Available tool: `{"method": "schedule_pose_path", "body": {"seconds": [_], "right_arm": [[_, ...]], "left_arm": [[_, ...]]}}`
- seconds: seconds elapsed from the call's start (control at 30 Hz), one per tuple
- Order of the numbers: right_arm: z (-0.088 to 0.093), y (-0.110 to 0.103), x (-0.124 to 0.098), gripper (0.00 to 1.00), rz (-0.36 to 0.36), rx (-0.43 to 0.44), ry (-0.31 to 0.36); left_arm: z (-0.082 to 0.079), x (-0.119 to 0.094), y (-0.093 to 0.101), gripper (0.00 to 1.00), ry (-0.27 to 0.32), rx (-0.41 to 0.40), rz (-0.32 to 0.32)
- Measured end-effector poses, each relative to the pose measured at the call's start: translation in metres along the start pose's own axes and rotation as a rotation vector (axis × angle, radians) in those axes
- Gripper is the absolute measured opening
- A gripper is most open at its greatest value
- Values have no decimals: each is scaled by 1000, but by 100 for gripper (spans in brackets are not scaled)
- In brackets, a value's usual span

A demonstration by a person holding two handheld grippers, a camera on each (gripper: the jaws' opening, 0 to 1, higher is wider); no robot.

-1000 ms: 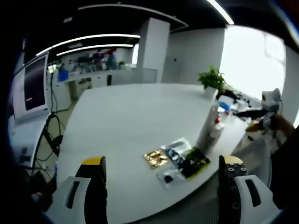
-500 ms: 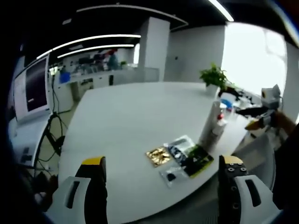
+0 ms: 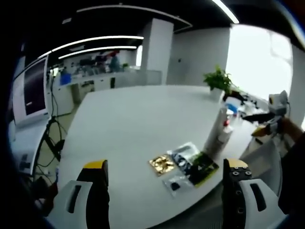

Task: Arrange the skincare products in the storage area until every visible bottle or jar stands upright without overlapping.

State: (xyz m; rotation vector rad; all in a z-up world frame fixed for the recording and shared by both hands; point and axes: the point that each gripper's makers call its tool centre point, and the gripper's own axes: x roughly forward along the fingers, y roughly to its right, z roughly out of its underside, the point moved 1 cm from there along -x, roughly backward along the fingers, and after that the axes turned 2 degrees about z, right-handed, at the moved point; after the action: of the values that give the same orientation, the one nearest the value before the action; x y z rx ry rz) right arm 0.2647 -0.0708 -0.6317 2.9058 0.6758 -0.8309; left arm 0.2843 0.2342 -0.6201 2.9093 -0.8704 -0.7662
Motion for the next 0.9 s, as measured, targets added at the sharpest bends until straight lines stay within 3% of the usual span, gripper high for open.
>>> {"method": "schedule_pose_path", "body": {"seconds": [0.9], "right_arm": [[-5,3,0,99,26,-19,-9]], "left_arm": [[9,3,-4,97,-30,4,-2]]}}
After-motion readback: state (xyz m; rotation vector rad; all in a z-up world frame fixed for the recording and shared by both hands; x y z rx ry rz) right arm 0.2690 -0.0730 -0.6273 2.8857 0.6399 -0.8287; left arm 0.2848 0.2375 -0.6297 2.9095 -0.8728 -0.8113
